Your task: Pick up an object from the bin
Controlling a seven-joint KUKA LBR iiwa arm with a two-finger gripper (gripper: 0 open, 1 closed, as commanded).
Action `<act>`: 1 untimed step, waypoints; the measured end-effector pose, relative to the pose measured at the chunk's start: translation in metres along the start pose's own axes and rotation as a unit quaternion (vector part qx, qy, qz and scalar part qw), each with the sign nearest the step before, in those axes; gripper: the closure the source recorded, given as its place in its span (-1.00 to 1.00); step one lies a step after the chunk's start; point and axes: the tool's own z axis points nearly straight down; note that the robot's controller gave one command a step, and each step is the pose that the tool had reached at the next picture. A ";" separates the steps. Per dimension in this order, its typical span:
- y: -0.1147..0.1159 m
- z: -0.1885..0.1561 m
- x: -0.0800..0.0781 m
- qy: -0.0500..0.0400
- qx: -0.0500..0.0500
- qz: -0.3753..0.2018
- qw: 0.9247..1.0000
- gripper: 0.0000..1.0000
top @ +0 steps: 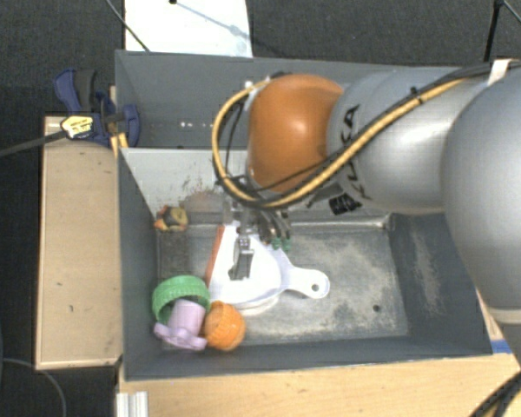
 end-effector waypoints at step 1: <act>-0.001 -0.005 -0.002 -0.004 -0.001 0.002 1.000 -1.00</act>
Offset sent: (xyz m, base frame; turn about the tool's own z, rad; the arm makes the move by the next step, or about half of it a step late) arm -0.0453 -0.0752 -0.0329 0.0119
